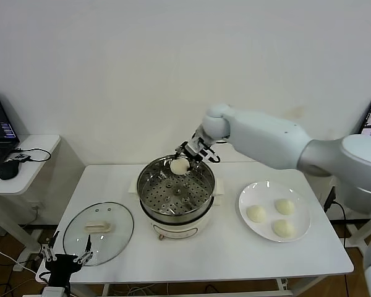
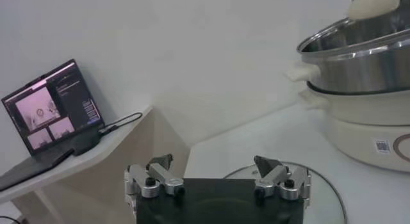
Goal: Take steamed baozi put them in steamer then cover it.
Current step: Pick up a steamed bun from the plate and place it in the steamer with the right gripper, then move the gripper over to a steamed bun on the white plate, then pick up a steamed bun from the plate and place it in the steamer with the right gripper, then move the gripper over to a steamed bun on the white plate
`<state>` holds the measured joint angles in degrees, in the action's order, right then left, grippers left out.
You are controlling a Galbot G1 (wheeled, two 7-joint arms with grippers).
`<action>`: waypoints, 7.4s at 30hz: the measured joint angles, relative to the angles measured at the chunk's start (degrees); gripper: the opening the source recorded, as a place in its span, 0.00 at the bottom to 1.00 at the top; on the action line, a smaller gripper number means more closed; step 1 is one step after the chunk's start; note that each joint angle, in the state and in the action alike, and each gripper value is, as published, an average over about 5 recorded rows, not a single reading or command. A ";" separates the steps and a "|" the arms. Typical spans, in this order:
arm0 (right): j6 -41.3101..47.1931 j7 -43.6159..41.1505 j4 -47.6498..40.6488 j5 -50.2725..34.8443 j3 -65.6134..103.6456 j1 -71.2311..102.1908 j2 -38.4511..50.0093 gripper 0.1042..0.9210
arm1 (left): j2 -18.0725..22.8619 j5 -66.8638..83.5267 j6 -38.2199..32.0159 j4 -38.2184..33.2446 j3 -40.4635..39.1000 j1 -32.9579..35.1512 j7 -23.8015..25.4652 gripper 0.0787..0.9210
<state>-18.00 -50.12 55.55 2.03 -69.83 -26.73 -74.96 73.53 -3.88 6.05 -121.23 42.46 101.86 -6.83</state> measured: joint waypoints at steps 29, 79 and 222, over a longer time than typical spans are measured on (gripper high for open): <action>-9.15 3.77 -8.84 8.63 -1.32 1.93 -6.99 0.88 | 0.12 0.39 -0.71 0.43 -0.28 -0.25 -0.44 0.88; 32.51 -3.04 25.12 1.13 18.92 24.85 41.20 0.88 | -1.37 -0.72 -0.11 2.13 -0.60 -1.22 -0.11 0.88; 34.52 -14.71 30.55 1.80 19.74 23.34 47.27 0.88 | 0.74 -3.89 1.15 0.57 -4.66 -1.78 0.30 0.88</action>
<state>16.52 -64.83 86.10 3.83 -50.09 -3.38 -27.69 74.27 -7.77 7.20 -120.66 37.80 100.07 -6.53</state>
